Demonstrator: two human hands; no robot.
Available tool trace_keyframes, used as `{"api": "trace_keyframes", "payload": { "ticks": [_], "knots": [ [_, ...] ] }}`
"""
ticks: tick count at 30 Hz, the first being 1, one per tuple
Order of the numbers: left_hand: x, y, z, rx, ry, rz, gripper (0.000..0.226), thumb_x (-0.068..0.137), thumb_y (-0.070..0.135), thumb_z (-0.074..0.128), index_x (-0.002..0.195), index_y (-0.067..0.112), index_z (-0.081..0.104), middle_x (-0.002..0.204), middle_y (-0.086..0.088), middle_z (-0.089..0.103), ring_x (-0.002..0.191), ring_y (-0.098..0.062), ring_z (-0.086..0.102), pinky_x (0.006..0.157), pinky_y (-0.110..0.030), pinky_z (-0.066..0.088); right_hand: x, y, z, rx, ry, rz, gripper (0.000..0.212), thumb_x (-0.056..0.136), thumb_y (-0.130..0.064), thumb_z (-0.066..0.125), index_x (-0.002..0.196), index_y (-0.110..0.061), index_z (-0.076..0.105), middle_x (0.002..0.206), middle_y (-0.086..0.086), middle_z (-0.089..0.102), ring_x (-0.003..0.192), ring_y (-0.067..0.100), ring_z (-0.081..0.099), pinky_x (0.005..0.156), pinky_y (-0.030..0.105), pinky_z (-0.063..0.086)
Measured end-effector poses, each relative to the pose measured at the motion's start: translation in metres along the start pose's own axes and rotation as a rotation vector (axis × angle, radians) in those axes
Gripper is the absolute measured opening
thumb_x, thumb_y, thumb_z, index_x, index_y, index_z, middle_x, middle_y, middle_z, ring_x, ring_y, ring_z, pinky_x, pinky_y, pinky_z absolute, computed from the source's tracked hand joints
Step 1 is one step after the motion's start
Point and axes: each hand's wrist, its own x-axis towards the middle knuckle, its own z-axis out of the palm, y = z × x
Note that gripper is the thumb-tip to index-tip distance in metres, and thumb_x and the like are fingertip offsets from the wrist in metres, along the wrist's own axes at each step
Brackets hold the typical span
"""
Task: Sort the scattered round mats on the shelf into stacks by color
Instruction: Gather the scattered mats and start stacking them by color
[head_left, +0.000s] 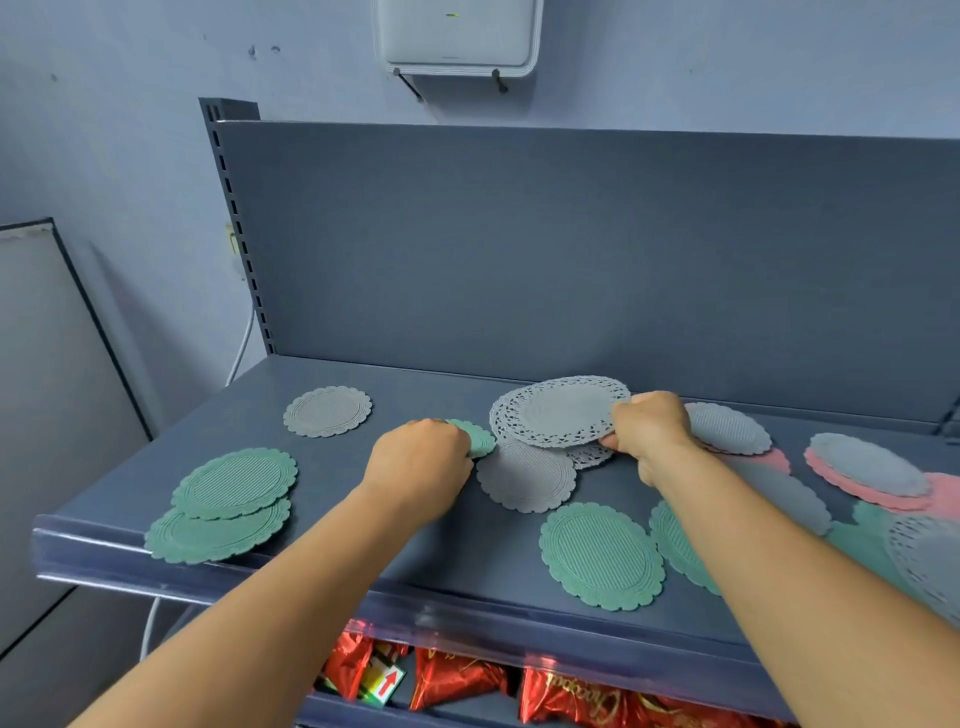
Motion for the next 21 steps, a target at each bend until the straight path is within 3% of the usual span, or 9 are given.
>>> {"api": "trace_keyframes", "payload": {
  "ticks": [4, 5, 7, 10, 13, 16, 18, 19, 21],
  "knots": [
    [0.000, 0.003, 0.003, 0.019, 0.019, -0.001, 0.024, 0.095, 0.021, 0.041, 0.100, 0.016, 0.064, 0.103, -0.003, 0.065, 0.092, -0.028, 0.061, 0.063, -0.029, 0.036, -0.007, -0.003, 0.002, -0.395, -0.053, -0.077, 0.011, 0.087, -0.010, 0.052, 0.077, -0.007, 0.050, 0.084, 0.012, 0.057, 0.071, 0.027, 0.052, 0.053, 0.025, 0.036],
    [-0.001, 0.003, 0.001, 0.019, 0.037, -0.013, 0.023, 0.095, 0.019, 0.041, 0.100, 0.016, 0.063, 0.103, -0.003, 0.064, 0.091, -0.027, 0.061, 0.062, -0.029, 0.036, -0.011, -0.005, 0.001, -0.501, -0.076, -0.097, 0.013, 0.088, -0.017, 0.055, 0.089, -0.004, 0.055, 0.099, 0.015, 0.057, 0.081, 0.028, 0.053, 0.057, 0.027, 0.039],
    [-0.005, 0.002, -0.003, 0.009, 0.090, -0.023, 0.019, 0.094, 0.015, 0.043, 0.102, 0.017, 0.060, 0.103, -0.001, 0.063, 0.092, -0.025, 0.060, 0.062, -0.029, 0.036, -0.021, -0.007, -0.004, -0.654, -0.097, -0.129, 0.052, 0.086, -0.031, 0.062, 0.128, -0.004, 0.046, 0.132, 0.017, 0.046, 0.113, 0.033, 0.050, 0.081, 0.034, 0.046],
    [-0.016, 0.008, -0.006, -0.078, 0.222, 0.038, 0.014, 0.091, 0.011, 0.048, 0.096, 0.016, 0.060, 0.094, 0.000, 0.061, 0.085, -0.025, 0.061, 0.058, -0.032, 0.043, -0.041, -0.006, -0.015, -0.765, -0.169, -0.245, 0.064, 0.084, -0.033, 0.064, 0.139, -0.010, 0.039, 0.144, 0.013, 0.037, 0.131, 0.031, 0.041, 0.097, 0.033, 0.041],
    [-0.027, 0.025, -0.004, -0.152, 0.423, 0.202, 0.012, 0.078, 0.012, 0.052, 0.069, 0.015, 0.060, 0.066, 0.003, 0.060, 0.054, -0.022, 0.060, 0.034, -0.029, 0.044, -0.058, 0.002, -0.027, -0.769, -0.287, -0.307, 0.038, 0.086, -0.020, 0.057, 0.120, -0.003, 0.058, 0.143, 0.014, 0.046, 0.115, 0.029, 0.058, 0.086, 0.029, 0.048],
    [-0.040, 0.047, -0.003, -0.180, 0.487, 0.334, 0.023, 0.076, 0.019, 0.041, 0.066, 0.018, 0.061, 0.062, 0.006, 0.058, 0.050, -0.017, 0.057, 0.030, -0.027, 0.043, -0.068, 0.012, -0.037, -0.638, -0.333, -0.323, 0.028, 0.092, -0.010, 0.039, 0.103, 0.005, 0.060, 0.122, 0.021, 0.061, 0.083, 0.033, 0.061, 0.068, 0.031, 0.044],
    [-0.049, 0.062, -0.004, -0.206, 0.452, 0.410, 0.022, 0.079, 0.018, 0.044, 0.068, 0.018, 0.062, 0.064, 0.006, 0.059, 0.054, -0.017, 0.059, 0.032, -0.028, 0.045, -0.074, 0.017, -0.044, -0.598, -0.353, -0.306, 0.027, 0.094, -0.014, 0.038, 0.084, 0.000, 0.058, 0.084, 0.014, 0.059, 0.075, 0.025, 0.050, 0.068, 0.033, 0.041],
    [-0.053, 0.068, -0.004, -0.210, 0.427, 0.436, 0.019, 0.080, 0.017, 0.048, 0.068, 0.018, 0.063, 0.064, 0.006, 0.059, 0.055, -0.017, 0.059, 0.033, -0.028, 0.045, -0.078, 0.019, -0.048, -0.583, -0.361, -0.309, 0.026, 0.093, -0.018, 0.042, 0.082, -0.002, 0.058, 0.078, 0.011, 0.054, 0.074, 0.023, 0.048, 0.068, 0.035, 0.043],
    [-0.059, 0.076, -0.001, -0.219, 0.373, 0.468, 0.015, 0.078, 0.018, 0.055, 0.067, 0.020, 0.066, 0.064, 0.007, 0.060, 0.055, -0.016, 0.060, 0.034, -0.026, 0.046, -0.082, 0.024, -0.057, -0.563, -0.380, -0.315, 0.023, 0.091, -0.022, 0.052, 0.098, -0.006, 0.067, 0.092, 0.010, 0.067, 0.087, 0.026, 0.061, 0.085, 0.039, 0.050]
  ]
}}
